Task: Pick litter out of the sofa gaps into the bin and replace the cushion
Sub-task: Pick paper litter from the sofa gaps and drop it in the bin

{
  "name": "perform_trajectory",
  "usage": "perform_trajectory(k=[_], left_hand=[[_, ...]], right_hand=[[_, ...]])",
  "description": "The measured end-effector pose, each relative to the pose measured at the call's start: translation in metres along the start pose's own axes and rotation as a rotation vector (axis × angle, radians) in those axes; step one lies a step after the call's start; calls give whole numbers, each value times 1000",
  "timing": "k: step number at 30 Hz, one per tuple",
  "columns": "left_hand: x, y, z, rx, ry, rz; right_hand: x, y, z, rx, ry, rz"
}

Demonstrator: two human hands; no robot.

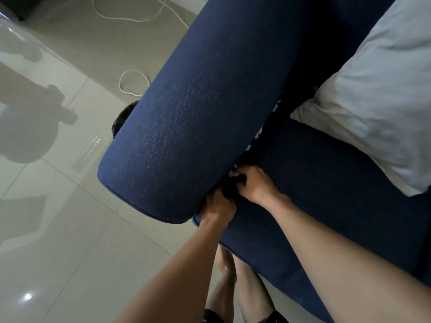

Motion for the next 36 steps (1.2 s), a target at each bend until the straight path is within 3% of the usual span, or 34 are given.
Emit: perform_trajectory(k=[6,13,18,23,28,36], left_hand=[[5,2,-7,-49,36,71],[-5,6,-6,-23,-50,39],[-39,-2,14,24,-243,-99],[-74,-29,47,-185,-361,-234],[-94,-75,100,-335,-438,-334],[-90,-125,202,-516,-571,-331]], right_hand=[[6,-5,-9,-83,3,9],[-7,-5,-5,60,-145,51],[-30,-1,17,169,-354,-2],[-54,17,62,320,-492,-70],[-67,52,122,511,-550,-20],[-53,118,189,474,-536,117]])
Point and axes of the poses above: each hand's wrist, its own x-axis towards the middle knuckle, its own z-axis out of the back of the hand, y = z × x, the point moved 4 cm from there along x, towards the middle knuckle, and after that the axes turned 2 degrees about x, right-handed, at the moved point
